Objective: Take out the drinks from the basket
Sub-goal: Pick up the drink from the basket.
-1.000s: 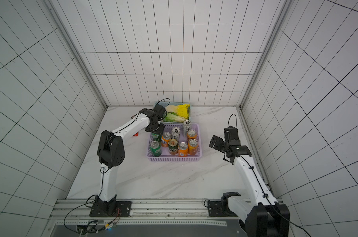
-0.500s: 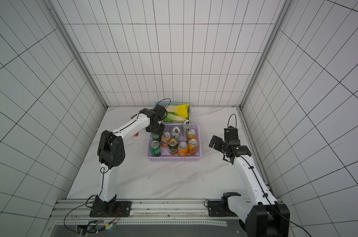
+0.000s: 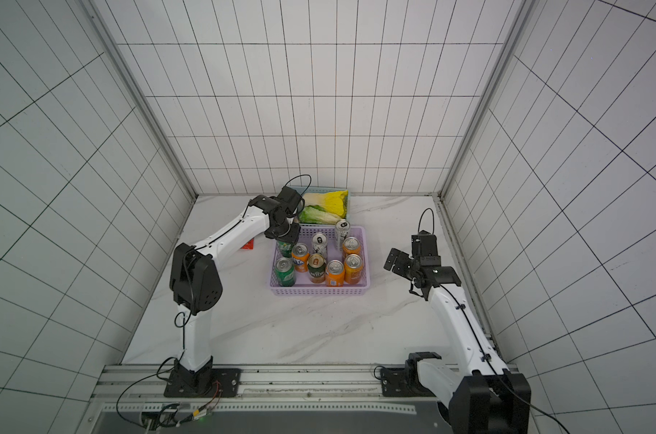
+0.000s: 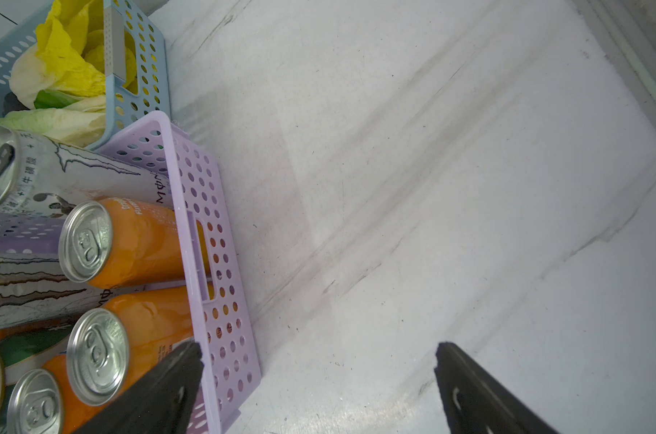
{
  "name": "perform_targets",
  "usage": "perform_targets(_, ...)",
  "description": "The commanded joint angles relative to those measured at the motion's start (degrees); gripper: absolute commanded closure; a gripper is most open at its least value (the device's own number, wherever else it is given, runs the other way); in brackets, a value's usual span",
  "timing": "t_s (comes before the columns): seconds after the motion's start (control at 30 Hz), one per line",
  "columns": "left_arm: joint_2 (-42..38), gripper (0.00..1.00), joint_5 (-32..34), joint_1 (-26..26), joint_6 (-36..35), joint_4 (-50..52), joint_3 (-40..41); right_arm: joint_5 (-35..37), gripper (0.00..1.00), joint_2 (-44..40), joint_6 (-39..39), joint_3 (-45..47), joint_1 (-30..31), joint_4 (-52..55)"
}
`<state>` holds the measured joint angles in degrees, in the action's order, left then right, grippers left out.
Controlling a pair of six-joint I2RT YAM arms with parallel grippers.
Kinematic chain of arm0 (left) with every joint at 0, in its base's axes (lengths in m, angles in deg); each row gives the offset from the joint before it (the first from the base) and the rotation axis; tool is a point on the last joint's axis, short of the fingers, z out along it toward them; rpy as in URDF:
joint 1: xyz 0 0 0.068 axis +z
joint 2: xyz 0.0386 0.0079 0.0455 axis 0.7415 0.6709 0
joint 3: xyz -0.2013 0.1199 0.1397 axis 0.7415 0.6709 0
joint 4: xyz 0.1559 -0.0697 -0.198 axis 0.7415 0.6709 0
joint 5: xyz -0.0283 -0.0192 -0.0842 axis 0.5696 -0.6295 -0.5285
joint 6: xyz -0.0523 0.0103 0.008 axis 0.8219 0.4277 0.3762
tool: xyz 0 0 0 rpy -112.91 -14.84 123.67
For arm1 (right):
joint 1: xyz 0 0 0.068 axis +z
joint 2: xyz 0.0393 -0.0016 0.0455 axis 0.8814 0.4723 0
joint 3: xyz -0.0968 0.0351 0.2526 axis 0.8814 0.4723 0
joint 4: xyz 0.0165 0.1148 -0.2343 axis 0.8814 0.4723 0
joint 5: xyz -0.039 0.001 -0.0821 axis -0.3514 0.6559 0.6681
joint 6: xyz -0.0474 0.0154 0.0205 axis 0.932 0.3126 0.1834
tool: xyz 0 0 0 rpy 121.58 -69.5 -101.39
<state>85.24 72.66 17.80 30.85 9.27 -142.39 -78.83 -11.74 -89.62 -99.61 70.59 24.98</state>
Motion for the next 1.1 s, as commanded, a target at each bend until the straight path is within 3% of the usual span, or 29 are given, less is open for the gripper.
perform_targets(0.0, -4.5, 0.47, -0.8, -0.6, -0.6, -0.3, -2.1, 1.4, 0.00, -0.7, 0.8, -2.3, -0.6, 1.5)
perform_targets(0.73, -19.1, 0.49, 2.8, -0.5, -1.1, 5.1, -0.2, 1.9, 0.00, -1.7, 1.4, -3.3, -0.7, 3.1)
perform_targets(1.07, -32.5, 0.49, 6.0, -0.3, 1.0, 5.5, 13.8, 1.8, 0.00, -2.4, 1.6, -4.0, -0.8, 3.8)
